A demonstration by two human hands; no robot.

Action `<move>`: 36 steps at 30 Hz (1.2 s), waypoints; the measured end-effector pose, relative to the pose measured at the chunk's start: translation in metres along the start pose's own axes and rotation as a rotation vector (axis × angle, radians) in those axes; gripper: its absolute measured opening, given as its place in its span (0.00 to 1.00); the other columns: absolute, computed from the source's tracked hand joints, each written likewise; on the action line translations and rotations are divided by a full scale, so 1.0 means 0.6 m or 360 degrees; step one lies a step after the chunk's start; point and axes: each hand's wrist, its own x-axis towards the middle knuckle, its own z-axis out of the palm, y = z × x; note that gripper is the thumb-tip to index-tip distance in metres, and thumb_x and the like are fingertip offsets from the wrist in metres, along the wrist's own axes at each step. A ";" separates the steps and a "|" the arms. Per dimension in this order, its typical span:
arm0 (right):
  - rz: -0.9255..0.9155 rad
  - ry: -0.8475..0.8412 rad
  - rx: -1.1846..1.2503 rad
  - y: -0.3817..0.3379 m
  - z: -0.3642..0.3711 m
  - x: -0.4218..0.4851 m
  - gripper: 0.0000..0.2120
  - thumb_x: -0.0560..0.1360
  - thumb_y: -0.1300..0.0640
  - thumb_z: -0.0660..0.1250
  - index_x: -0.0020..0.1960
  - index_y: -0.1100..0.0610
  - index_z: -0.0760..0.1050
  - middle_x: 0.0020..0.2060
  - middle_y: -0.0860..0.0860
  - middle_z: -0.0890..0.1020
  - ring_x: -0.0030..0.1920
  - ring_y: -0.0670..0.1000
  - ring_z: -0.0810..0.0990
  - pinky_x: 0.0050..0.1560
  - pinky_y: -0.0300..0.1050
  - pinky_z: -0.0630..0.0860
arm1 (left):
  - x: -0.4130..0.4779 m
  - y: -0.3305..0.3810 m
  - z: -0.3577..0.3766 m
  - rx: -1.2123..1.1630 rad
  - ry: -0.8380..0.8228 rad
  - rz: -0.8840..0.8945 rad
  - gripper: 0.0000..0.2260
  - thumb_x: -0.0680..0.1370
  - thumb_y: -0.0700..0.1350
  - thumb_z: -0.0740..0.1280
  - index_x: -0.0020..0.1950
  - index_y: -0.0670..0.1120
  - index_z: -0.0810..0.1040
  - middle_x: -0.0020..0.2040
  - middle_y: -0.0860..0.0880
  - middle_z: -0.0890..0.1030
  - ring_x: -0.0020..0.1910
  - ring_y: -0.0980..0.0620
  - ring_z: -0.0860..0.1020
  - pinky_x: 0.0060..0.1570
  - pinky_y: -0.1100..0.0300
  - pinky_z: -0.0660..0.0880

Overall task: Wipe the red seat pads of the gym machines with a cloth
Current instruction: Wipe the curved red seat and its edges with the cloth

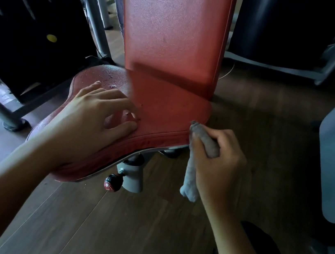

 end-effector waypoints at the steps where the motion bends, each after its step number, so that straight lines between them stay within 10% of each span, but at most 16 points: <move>1: 0.0066 0.0066 -0.0005 0.005 0.000 0.006 0.06 0.75 0.59 0.75 0.46 0.62 0.82 0.42 0.50 0.84 0.44 0.43 0.83 0.43 0.34 0.78 | 0.000 0.001 0.000 0.0009 -0.0003 -0.0001 0.10 0.79 0.61 0.61 0.55 0.62 0.79 0.53 0.61 0.80 0.57 0.58 0.77 0.75 0.40 0.61; 30: 0.0540 0.0013 0.0339 0.014 0.005 0.014 0.03 0.77 0.64 0.71 0.49 0.58 0.81 0.42 0.44 0.85 0.46 0.40 0.84 0.46 0.31 0.78 | 0.004 0.003 0.001 0.0031 -0.0026 -0.0005 0.12 0.78 0.61 0.61 0.58 0.62 0.79 0.56 0.64 0.77 0.58 0.59 0.76 0.59 0.56 0.73; 36: 0.0837 0.0023 0.0429 0.056 0.019 0.074 0.03 0.77 0.58 0.71 0.48 0.58 0.82 0.40 0.49 0.86 0.43 0.47 0.85 0.45 0.47 0.82 | 0.005 0.008 0.000 0.0038 -0.0030 0.0001 0.13 0.78 0.62 0.61 0.57 0.61 0.80 0.54 0.63 0.78 0.57 0.58 0.77 0.60 0.53 0.74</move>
